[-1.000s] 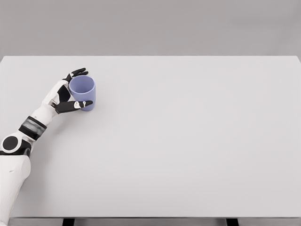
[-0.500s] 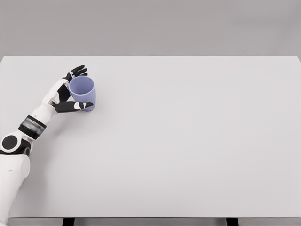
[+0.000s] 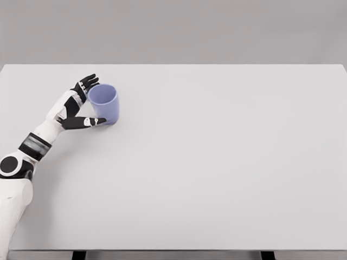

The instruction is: Flip the cup with left arm and place it on the table

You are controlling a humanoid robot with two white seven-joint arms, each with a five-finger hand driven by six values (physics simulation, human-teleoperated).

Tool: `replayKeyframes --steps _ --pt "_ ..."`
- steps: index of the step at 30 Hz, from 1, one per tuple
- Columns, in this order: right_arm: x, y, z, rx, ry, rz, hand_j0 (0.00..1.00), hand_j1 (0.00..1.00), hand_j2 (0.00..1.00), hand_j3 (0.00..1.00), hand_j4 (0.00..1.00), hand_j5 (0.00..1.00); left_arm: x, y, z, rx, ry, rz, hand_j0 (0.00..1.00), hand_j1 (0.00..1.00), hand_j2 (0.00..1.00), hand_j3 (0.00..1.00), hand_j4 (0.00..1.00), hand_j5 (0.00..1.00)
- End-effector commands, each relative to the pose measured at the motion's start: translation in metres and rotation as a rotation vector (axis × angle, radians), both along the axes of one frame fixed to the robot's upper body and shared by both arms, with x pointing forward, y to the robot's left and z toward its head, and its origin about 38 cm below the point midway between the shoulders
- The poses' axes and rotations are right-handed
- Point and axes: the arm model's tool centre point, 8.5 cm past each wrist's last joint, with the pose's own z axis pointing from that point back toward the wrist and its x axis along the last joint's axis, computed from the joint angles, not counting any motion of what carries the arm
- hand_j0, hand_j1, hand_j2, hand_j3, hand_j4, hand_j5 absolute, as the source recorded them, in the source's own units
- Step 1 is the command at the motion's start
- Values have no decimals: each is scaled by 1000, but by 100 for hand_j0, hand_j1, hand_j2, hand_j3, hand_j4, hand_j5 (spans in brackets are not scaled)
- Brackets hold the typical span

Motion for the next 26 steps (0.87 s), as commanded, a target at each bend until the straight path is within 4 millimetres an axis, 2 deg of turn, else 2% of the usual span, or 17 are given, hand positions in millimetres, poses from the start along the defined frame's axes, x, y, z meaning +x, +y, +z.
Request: replayKeyframes --steps 1,8,13,17,21,26 --pt "0 0 0 0 0 1 100 100 100 100 100 100 0 2 2 -4 -4 3 100 100 100 100 100 100" --pt "0 0 0 0 0 0 100 100 100 100 100 100 1 3 3 -1 -7 3 100 100 100 100 100 100" --pt "0 0 0 0 0 0 100 100 100 100 100 100 0 18 17 30 -35 11 100 100 100 100 100 100" --pt "0 0 0 0 -1 0 100 100 100 100 100 100 -2 45 34 80 -66 37 100 100 100 100 100 100" --pt "0 0 0 0 0 1 100 100 100 100 100 100 -18 89 57 208 -136 56 100 100 100 100 100 100" --pt "0 0 0 0 0 1 100 100 100 100 100 100 -28 100 67 275 -145 35 100 100 100 100 100 100"
